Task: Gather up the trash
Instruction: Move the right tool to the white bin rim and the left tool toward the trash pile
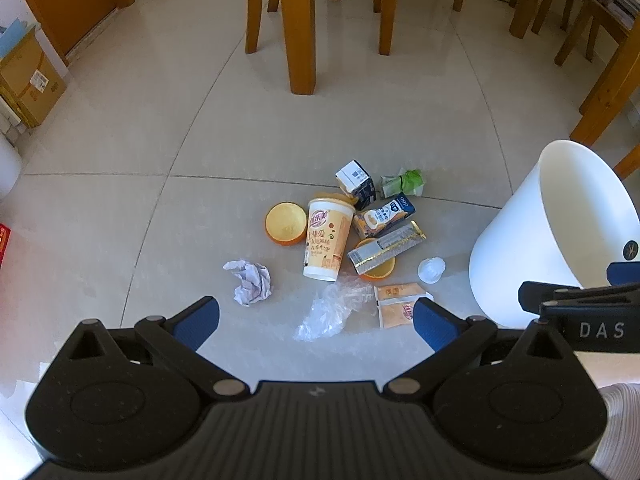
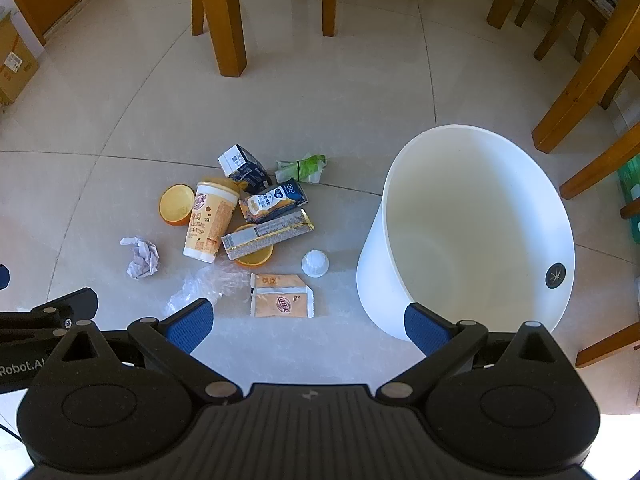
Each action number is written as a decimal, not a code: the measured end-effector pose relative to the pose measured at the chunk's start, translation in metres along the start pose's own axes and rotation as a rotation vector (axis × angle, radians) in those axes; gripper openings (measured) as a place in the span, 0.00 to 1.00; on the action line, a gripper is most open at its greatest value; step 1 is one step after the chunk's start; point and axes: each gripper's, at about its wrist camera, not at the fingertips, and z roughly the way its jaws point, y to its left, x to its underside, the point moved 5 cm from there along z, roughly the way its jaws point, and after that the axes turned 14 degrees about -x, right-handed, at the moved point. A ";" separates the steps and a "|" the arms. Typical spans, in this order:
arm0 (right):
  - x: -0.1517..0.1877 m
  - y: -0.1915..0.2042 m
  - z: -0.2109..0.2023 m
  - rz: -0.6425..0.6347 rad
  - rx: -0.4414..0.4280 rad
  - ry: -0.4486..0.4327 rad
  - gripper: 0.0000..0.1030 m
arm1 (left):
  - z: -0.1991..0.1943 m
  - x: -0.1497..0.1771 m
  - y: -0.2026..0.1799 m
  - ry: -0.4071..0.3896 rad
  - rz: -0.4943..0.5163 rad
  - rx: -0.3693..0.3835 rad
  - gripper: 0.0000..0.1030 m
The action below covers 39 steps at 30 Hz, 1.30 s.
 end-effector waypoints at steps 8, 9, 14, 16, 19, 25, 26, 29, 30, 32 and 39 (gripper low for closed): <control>-0.001 0.002 -0.004 0.015 -0.016 -0.019 1.00 | -0.002 0.006 0.001 0.004 -0.029 0.013 0.99; 0.000 0.001 -0.004 0.018 -0.019 -0.022 1.00 | -0.003 0.007 0.000 -0.001 -0.029 0.014 0.99; 0.000 0.002 -0.008 0.014 -0.027 -0.039 1.00 | -0.007 0.008 0.000 -0.025 -0.037 0.001 0.99; 0.000 0.001 -0.010 0.022 -0.040 -0.041 1.00 | -0.009 0.007 0.000 -0.030 -0.048 0.002 0.99; 0.000 0.000 -0.011 0.032 -0.055 -0.043 1.00 | -0.010 0.006 0.000 -0.026 -0.049 0.007 0.99; 0.000 0.001 -0.014 0.033 -0.059 -0.052 1.00 | -0.015 0.003 -0.002 -0.073 -0.042 -0.032 0.99; 0.000 0.002 -0.014 0.029 -0.063 -0.051 1.00 | -0.016 0.002 -0.001 -0.084 -0.044 -0.035 0.99; 0.002 0.002 -0.015 0.020 -0.066 -0.049 1.00 | -0.017 -0.002 -0.001 -0.102 -0.029 -0.025 0.99; 0.003 0.001 -0.016 0.013 -0.063 -0.053 1.00 | -0.017 -0.003 -0.001 -0.105 -0.027 -0.021 0.99; 0.005 0.001 -0.017 0.000 -0.050 -0.057 1.00 | -0.017 -0.004 -0.001 -0.116 -0.031 -0.008 0.99; 0.004 -0.001 -0.018 -0.020 -0.022 -0.075 1.00 | -0.010 -0.008 -0.008 -0.139 -0.006 0.008 0.99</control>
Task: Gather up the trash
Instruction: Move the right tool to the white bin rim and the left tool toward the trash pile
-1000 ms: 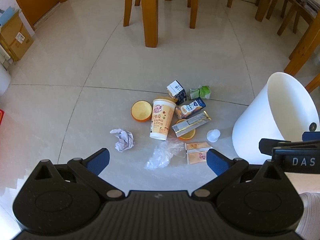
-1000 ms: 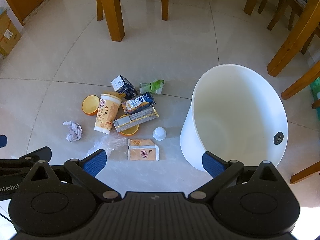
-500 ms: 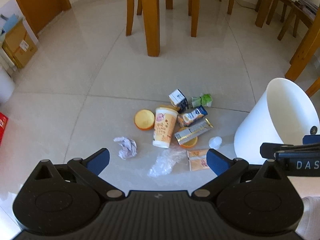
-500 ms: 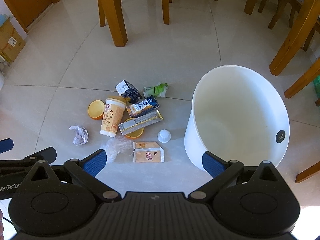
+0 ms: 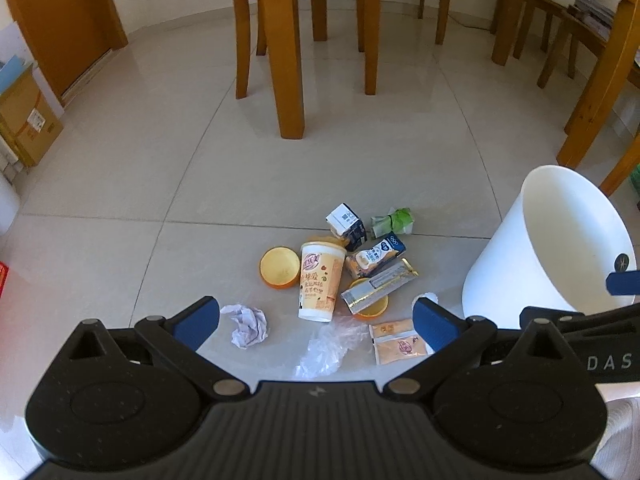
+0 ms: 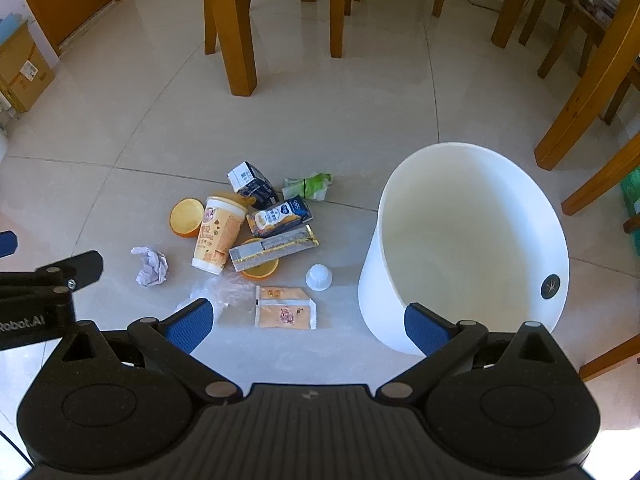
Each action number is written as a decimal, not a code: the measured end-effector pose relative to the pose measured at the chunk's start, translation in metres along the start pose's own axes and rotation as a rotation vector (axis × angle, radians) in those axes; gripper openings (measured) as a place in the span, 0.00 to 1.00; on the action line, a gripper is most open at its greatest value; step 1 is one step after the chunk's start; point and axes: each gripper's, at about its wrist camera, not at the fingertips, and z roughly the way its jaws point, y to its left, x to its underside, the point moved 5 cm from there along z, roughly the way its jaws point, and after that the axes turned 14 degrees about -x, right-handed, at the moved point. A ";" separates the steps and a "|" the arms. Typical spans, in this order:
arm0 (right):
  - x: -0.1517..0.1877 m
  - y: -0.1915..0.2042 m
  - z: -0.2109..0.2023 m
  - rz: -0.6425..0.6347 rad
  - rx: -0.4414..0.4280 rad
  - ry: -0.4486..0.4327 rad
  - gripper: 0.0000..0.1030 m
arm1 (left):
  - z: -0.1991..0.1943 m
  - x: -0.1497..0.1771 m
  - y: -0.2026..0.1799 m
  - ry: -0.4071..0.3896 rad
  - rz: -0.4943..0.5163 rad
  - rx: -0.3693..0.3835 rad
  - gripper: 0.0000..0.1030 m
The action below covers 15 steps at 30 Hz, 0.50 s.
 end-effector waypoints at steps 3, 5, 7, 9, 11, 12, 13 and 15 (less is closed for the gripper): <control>-0.001 -0.001 0.001 -0.005 0.018 -0.010 1.00 | 0.005 -0.001 -0.002 -0.008 0.002 0.004 0.99; -0.003 0.000 0.001 -0.008 0.012 -0.022 1.00 | 0.007 -0.002 -0.004 -0.005 0.008 0.009 0.99; -0.004 0.000 0.001 -0.009 0.008 -0.024 1.00 | 0.008 -0.001 -0.004 -0.017 0.009 0.005 0.99; -0.004 0.002 0.001 -0.018 0.017 -0.035 1.00 | 0.008 -0.001 -0.005 -0.040 0.011 -0.004 0.99; -0.006 0.002 0.001 -0.028 0.035 -0.047 1.00 | 0.006 0.000 -0.006 -0.064 0.015 -0.018 0.99; -0.006 0.001 0.001 -0.030 0.040 -0.050 1.00 | 0.005 0.001 -0.006 -0.075 0.015 -0.023 0.99; -0.006 0.001 0.001 -0.031 0.045 -0.051 1.00 | 0.005 0.000 -0.007 -0.087 0.017 -0.029 0.99; -0.005 -0.001 0.002 -0.025 0.049 -0.053 1.00 | 0.004 0.001 -0.008 -0.109 0.018 -0.034 0.99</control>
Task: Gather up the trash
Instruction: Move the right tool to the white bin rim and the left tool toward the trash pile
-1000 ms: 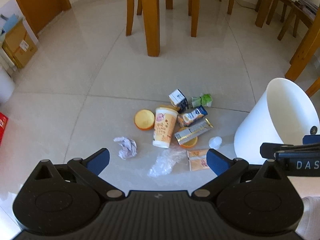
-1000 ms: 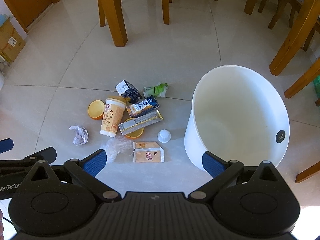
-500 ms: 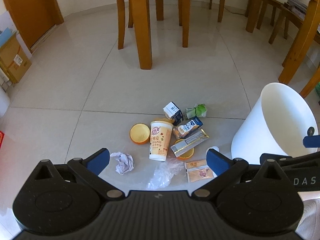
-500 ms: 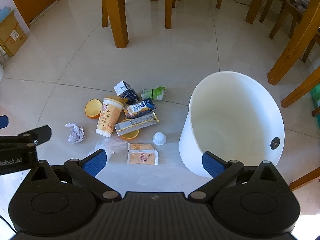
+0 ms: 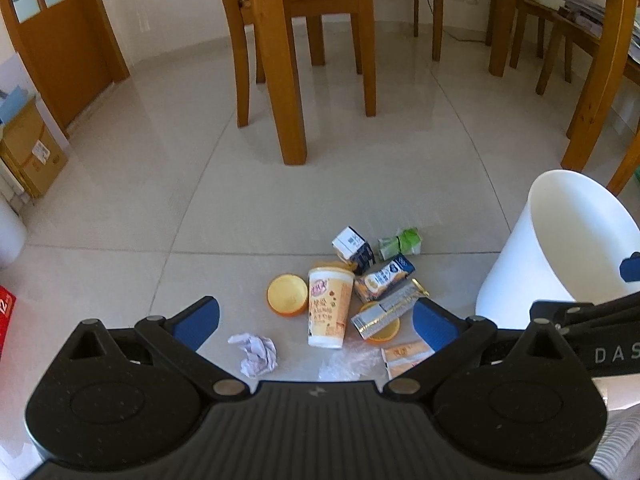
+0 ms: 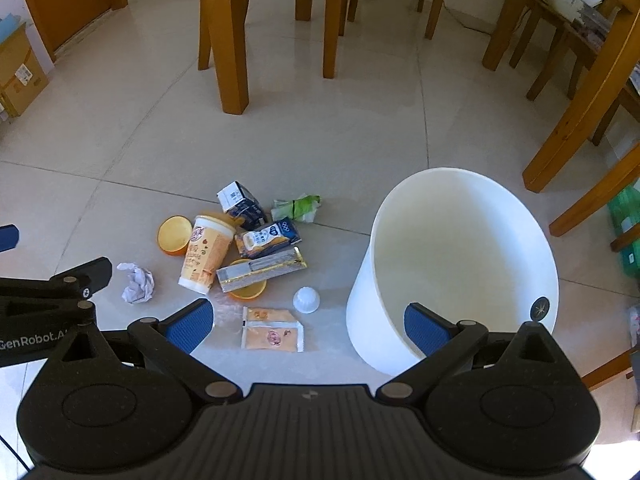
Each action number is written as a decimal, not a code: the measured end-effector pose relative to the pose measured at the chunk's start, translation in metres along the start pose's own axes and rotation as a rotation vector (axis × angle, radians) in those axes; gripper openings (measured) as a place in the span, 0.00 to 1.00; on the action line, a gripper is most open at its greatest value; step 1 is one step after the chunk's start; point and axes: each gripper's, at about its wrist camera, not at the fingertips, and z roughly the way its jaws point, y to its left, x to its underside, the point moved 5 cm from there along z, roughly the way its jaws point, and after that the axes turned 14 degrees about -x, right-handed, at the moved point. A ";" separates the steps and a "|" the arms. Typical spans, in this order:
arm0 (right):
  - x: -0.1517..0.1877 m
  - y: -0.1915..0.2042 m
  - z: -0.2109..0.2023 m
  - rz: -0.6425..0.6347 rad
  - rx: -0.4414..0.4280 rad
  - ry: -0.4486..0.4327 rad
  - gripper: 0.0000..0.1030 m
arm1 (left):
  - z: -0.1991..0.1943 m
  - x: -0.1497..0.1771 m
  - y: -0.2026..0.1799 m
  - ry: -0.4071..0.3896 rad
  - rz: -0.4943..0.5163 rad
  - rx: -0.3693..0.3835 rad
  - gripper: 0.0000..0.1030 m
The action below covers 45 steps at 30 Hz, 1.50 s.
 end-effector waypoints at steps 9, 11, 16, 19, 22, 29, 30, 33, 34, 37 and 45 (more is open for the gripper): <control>0.005 -0.015 0.002 0.058 0.013 0.024 1.00 | 0.000 0.001 -0.009 -0.016 -0.001 0.038 0.99; 0.004 -0.020 -0.002 0.066 0.035 0.001 1.00 | -0.001 -0.002 -0.010 -0.034 0.005 0.038 0.99; -0.002 -0.034 -0.015 0.035 0.148 -0.040 1.00 | -0.006 -0.007 -0.011 -0.085 0.013 0.046 0.99; -0.007 -0.044 -0.027 0.027 0.193 -0.057 1.00 | -0.008 -0.006 -0.015 -0.111 0.028 0.051 0.99; -0.011 -0.051 -0.040 0.004 0.229 -0.056 1.00 | -0.010 -0.004 -0.020 -0.133 0.044 0.052 0.99; -0.018 -0.074 -0.074 0.009 0.291 -0.116 1.00 | -0.011 -0.002 -0.029 -0.159 0.062 0.085 0.99; -0.018 -0.077 -0.079 0.020 0.287 -0.135 1.00 | -0.013 -0.002 -0.030 -0.165 0.064 0.085 0.99; -0.016 -0.088 -0.086 0.038 0.263 -0.148 1.00 | -0.012 -0.001 -0.032 -0.170 0.068 0.092 0.99; -0.015 -0.093 -0.087 0.047 0.270 -0.151 1.00 | -0.011 -0.001 -0.032 -0.169 0.066 0.095 0.99; -0.014 -0.106 -0.093 0.069 0.305 -0.183 1.00 | -0.007 0.000 -0.033 -0.168 0.059 0.099 0.99; -0.021 -0.149 -0.097 0.116 0.315 -0.267 1.00 | 0.003 0.003 -0.042 -0.166 0.075 0.120 0.99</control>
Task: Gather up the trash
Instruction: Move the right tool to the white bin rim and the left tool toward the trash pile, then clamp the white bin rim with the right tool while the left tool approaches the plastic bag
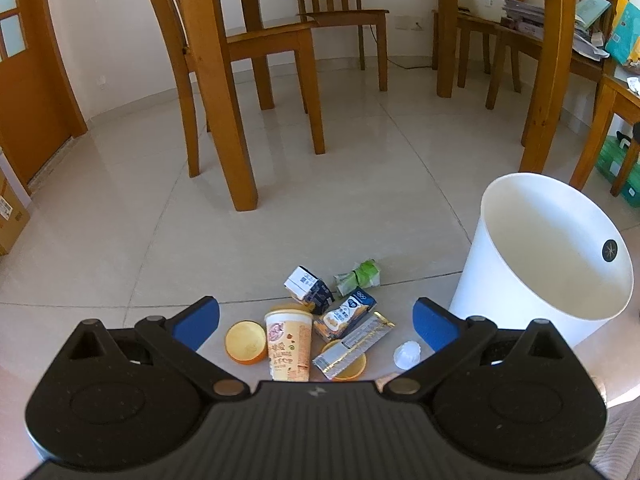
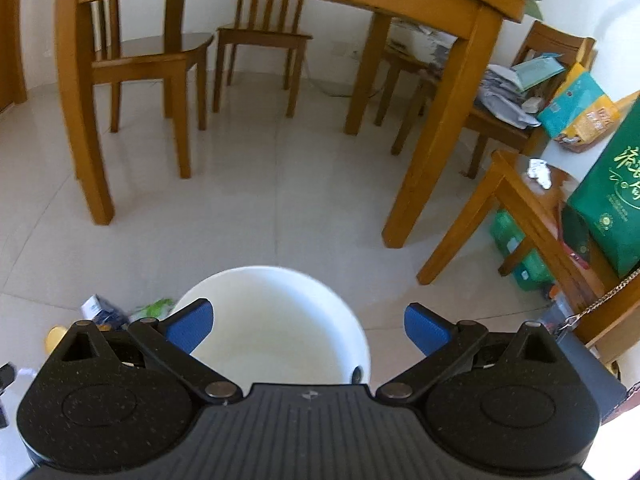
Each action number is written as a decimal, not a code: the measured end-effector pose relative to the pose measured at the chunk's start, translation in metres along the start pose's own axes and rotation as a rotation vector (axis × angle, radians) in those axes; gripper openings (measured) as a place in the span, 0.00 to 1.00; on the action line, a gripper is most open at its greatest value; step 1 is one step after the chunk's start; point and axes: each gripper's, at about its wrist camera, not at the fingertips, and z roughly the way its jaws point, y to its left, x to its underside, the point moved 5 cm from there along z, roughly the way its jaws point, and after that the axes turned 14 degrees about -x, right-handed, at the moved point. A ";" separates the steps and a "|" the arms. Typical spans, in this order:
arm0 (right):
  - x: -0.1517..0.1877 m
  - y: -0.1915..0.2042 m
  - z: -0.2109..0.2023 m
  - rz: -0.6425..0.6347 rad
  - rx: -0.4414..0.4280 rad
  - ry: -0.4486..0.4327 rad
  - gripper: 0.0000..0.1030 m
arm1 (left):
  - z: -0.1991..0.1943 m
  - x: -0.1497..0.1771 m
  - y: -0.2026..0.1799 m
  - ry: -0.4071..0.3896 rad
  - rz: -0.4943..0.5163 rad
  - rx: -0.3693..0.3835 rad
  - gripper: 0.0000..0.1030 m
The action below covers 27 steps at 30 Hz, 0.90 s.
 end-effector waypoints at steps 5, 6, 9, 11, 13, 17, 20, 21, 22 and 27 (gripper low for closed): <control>0.008 -0.037 0.034 0.163 -0.003 0.066 1.00 | 0.009 0.005 -0.006 0.017 0.015 0.009 0.99; 0.011 -0.043 0.041 0.187 -0.009 0.084 1.00 | 0.012 0.007 -0.007 0.024 0.014 0.008 0.99; 0.024 -0.061 0.061 0.273 -0.024 0.123 1.00 | 0.020 0.012 -0.010 0.044 0.014 0.005 0.99; 0.032 -0.073 0.075 0.315 -0.014 0.152 1.00 | 0.026 0.015 -0.013 0.059 0.018 0.001 0.99; 0.039 -0.077 0.086 0.316 -0.021 0.184 1.00 | 0.029 0.018 -0.016 0.067 0.027 0.003 0.99; 0.052 -0.090 0.111 0.332 0.021 0.267 0.96 | 0.035 0.026 -0.025 0.080 0.049 0.012 0.99; 0.061 -0.097 0.128 0.330 0.051 0.311 0.81 | 0.037 0.031 -0.030 0.092 0.062 0.024 0.99; 0.064 -0.100 0.133 0.333 0.054 0.313 0.77 | 0.037 0.033 -0.031 0.094 0.067 0.025 0.99; 0.067 -0.103 0.138 0.339 0.056 0.314 0.75 | 0.037 0.035 -0.032 0.095 0.070 0.026 0.99; 0.078 -0.107 0.159 0.373 0.037 0.359 0.52 | 0.039 0.041 -0.032 0.107 0.067 0.033 0.99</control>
